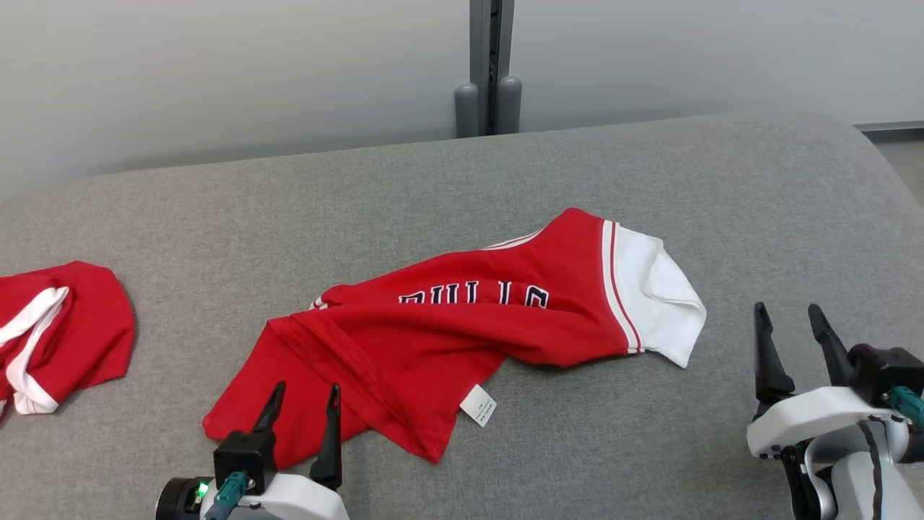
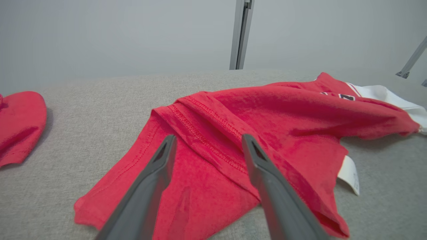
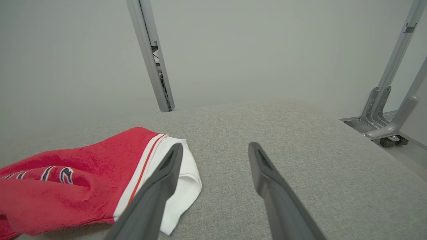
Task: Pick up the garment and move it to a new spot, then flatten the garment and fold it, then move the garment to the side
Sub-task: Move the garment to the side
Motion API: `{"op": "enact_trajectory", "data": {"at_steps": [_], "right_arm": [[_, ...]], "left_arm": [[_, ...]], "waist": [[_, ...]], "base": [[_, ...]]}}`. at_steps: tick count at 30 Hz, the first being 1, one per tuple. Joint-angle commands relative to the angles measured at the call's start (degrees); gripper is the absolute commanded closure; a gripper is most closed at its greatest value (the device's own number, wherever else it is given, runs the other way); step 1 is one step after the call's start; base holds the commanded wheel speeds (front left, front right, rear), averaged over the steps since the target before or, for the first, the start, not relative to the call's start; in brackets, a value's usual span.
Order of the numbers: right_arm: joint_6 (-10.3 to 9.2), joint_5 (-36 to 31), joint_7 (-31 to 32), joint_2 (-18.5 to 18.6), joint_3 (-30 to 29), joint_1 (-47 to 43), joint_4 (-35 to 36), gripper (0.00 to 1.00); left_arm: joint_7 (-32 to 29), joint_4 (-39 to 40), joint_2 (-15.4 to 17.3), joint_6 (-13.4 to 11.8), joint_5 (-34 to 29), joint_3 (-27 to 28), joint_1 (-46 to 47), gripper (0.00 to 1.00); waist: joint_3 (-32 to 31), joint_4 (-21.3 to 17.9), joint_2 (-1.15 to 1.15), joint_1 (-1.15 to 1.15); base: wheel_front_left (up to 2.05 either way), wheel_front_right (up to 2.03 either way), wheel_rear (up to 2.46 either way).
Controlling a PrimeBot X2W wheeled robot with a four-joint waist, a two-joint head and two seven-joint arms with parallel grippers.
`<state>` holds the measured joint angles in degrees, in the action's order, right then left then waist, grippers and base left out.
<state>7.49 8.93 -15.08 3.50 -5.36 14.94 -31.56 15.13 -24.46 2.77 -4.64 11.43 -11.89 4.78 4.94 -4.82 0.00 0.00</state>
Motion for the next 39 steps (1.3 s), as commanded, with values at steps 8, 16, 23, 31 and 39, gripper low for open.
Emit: {"op": "enact_trajectory", "data": {"at_steps": [8, 16, 23, 31, 39], "right_arm": [[0.00, -1.52, -0.10, -0.50, 1.07, -1.24, 5.31, 0.00], [0.00, -0.33, -0.10, -0.41, 2.80, -0.78, 3.92, 0.00], [0.00, -0.56, -0.10, -0.43, 2.49, 0.29, 3.32, 0.00], [0.00, 0.25, -0.10, -0.42, 2.85, 0.63, 2.25, 0.00], [0.00, 0.28, -0.10, -0.43, 2.18, 0.85, 1.90, 0.00]], "left_arm": [[0.01, -0.77, 0.22, 1.04, 0.72, -1.00, -2.26, 0.00], [0.02, -1.78, 0.22, 2.59, 6.38, -5.33, 0.15, 0.00], [0.02, -3.19, 0.24, 3.32, 10.52, -9.51, 3.33, 0.00], [0.01, -7.11, 0.25, 1.50, 13.56, -13.57, 6.03, 0.00], [0.02, -11.69, 0.27, -1.25, 15.85, -14.55, 7.75, 1.00]], "waist": [[-2.05, 0.24, 0.00, 0.00], [-0.33, 0.07, 0.00, 0.00], [0.89, -1.37, 0.00, 0.00], [1.64, -3.28, 0.00, 0.00], [2.11, -4.12, 0.00, 0.00]], "base": [[0.00, 0.00, 0.00], [0.00, 0.00, 0.00], [0.00, 0.00, 0.00], [0.00, 0.00, 0.00], [0.00, 0.00, 0.00]]}}
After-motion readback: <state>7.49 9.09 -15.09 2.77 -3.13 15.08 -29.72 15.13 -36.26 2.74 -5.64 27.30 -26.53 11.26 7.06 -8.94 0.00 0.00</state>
